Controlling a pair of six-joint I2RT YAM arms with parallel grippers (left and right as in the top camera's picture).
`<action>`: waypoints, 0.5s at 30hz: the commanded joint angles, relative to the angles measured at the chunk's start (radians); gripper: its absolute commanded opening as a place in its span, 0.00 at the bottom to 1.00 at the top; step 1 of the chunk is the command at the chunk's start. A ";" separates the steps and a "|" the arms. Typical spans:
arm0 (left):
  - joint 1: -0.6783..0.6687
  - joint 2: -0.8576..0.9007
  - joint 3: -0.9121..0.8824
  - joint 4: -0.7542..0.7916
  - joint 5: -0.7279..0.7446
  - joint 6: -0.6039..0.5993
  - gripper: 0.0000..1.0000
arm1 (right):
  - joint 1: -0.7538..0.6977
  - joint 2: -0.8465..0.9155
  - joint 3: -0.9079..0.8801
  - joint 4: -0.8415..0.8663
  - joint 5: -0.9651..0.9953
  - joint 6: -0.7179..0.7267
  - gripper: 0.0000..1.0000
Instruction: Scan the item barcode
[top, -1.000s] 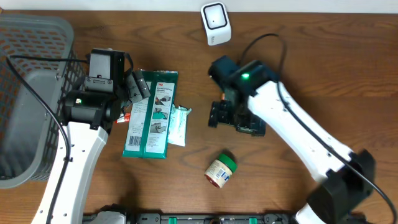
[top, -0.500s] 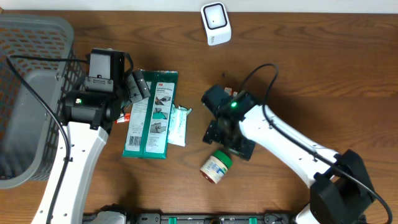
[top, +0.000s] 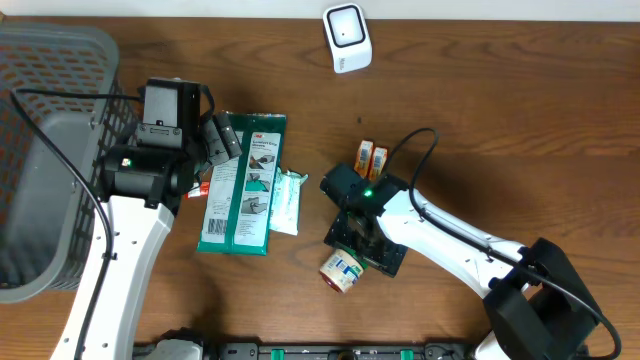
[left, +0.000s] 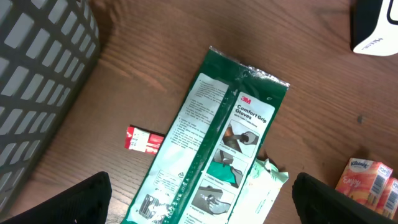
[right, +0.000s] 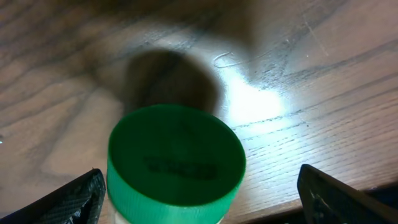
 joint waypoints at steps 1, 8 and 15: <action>0.002 -0.002 0.013 0.001 -0.013 0.016 0.93 | 0.005 -0.007 -0.007 0.001 0.006 0.059 0.94; 0.002 -0.002 0.013 0.000 -0.013 0.016 0.93 | 0.014 -0.007 -0.056 0.104 -0.001 0.072 0.94; 0.002 -0.002 0.013 0.000 -0.013 0.016 0.93 | 0.021 -0.007 -0.101 0.168 0.001 0.105 0.88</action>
